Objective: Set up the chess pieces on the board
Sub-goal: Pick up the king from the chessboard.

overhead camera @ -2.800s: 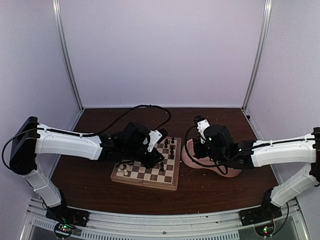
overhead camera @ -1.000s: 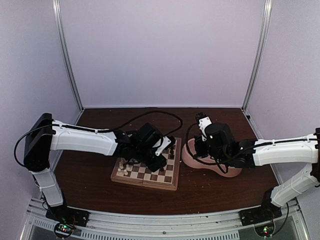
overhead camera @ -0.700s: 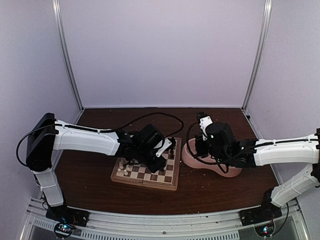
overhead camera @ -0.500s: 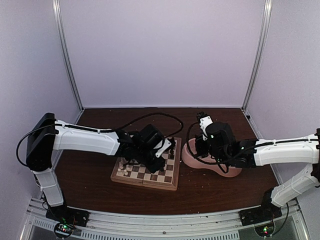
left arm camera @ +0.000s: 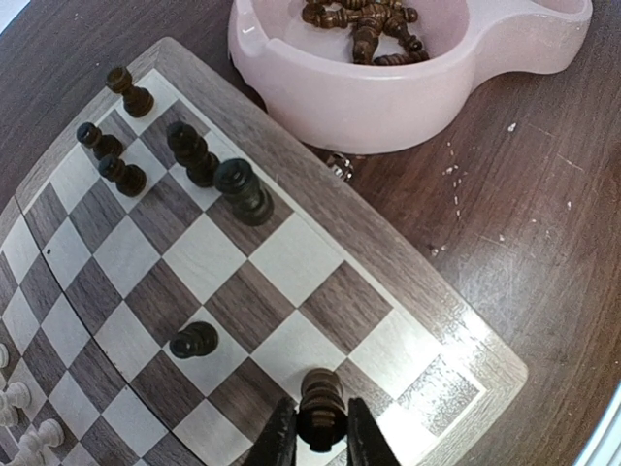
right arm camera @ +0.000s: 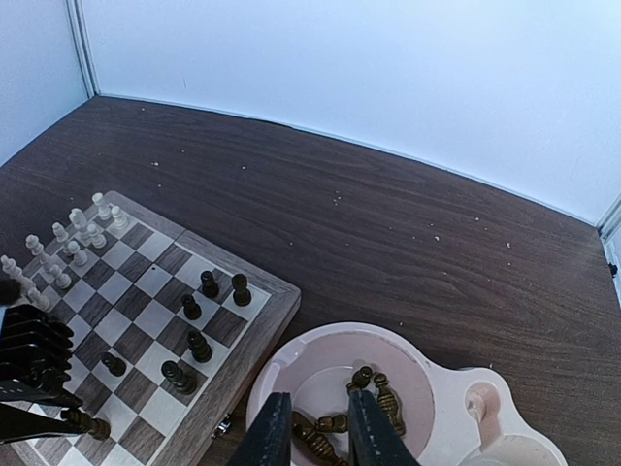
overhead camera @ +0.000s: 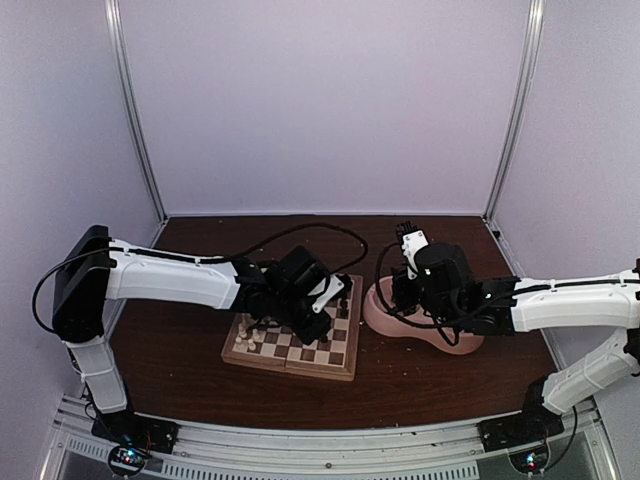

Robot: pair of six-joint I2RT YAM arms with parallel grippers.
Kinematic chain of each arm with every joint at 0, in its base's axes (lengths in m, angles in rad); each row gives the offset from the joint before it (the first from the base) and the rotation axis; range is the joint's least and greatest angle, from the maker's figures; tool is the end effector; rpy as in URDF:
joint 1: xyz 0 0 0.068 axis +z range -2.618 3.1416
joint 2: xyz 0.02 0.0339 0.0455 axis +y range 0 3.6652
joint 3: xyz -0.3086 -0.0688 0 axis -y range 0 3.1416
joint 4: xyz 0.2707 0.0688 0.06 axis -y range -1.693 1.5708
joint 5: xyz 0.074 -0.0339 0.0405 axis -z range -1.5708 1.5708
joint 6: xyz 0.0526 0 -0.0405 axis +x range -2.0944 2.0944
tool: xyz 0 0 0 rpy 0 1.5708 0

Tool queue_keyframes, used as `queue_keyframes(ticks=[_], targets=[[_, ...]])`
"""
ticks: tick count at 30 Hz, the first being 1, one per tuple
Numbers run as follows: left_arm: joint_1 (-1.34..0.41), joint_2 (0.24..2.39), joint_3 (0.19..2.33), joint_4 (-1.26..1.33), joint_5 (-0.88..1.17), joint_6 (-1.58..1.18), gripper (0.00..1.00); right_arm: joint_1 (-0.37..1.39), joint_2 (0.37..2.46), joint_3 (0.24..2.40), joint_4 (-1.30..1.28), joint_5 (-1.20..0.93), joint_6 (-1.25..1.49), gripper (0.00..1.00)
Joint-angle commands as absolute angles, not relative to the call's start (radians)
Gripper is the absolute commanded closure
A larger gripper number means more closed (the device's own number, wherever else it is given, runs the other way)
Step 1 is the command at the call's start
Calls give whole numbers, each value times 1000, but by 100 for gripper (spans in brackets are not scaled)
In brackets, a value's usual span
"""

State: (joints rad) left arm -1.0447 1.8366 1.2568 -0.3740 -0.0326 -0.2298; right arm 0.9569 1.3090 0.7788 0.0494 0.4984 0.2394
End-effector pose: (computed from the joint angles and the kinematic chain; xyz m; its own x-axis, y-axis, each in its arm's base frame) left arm 0.2192 -0.3741 0.2099 -0.5935 0.5687 -0.5694 0.7391 0.6652 -0.1059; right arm 0.1995 0.2394 0.2709 -0.3712 -0.1651 -0.9138 -0.3971 0.9177 -0.0045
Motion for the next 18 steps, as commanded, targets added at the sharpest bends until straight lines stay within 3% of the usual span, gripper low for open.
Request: queue_keyframes(ticks=[1, 18], targets=[[-1050, 1852, 1286, -361, -15, -236, 82, 952, 1290, 772, 55, 522, 243, 77], [-1050, 1859, 1358, -334, -51, -197, 83, 951, 1296, 773, 66, 531, 243, 77]])
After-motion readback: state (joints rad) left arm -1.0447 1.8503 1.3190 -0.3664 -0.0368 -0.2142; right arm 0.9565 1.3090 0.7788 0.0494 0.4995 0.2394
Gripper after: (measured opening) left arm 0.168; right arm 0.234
